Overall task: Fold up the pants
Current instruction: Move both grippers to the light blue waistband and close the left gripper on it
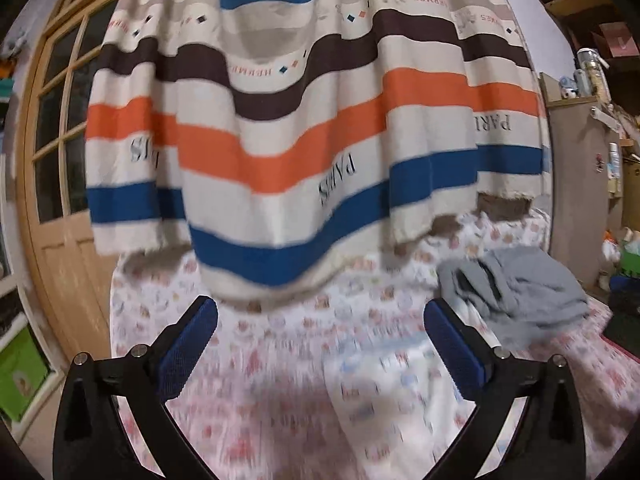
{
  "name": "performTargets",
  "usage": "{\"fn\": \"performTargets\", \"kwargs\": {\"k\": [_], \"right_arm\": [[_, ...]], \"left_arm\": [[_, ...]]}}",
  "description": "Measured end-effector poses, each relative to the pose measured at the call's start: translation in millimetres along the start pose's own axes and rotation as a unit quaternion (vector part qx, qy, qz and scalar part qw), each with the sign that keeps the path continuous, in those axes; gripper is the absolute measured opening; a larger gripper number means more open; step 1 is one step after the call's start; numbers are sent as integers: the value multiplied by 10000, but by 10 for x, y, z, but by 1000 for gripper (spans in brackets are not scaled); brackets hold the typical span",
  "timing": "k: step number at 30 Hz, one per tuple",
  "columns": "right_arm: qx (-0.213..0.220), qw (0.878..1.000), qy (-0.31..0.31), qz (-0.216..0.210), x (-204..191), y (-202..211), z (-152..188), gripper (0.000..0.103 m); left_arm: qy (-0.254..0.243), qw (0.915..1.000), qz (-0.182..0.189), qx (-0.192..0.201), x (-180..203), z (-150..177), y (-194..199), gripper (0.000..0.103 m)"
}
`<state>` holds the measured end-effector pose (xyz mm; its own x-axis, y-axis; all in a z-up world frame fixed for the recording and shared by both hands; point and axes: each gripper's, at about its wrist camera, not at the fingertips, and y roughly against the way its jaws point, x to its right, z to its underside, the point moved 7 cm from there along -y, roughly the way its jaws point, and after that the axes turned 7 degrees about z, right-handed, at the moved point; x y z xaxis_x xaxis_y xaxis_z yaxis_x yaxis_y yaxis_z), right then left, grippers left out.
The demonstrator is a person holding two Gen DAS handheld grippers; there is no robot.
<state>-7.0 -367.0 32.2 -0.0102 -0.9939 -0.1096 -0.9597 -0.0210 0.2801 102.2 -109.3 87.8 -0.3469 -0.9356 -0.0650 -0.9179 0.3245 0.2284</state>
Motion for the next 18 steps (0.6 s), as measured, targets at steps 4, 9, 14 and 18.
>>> {"fn": "performTargets", "kwargs": {"k": [4, 9, 14, 18], "right_arm": [[-341, 9991, 67, -254, -162, -416, -180, 77], [-764, 9958, 500, -121, -345, -1022, -209, 77], [-1374, 9886, 598, 146, -305, -1633, -80, 74], [-1694, 9837, 532, 280, -200, -1990, 28, 72]], "left_arm": [[-12, 9999, -121, 34, -25, -193, -385, 102], [285, 9992, 72, -266, -67, -128, -800, 102], [390, 9980, 68, -503, -110, 71, -1103, 102], [732, 9922, 202, -989, -253, 353, -1349, 102]]}}
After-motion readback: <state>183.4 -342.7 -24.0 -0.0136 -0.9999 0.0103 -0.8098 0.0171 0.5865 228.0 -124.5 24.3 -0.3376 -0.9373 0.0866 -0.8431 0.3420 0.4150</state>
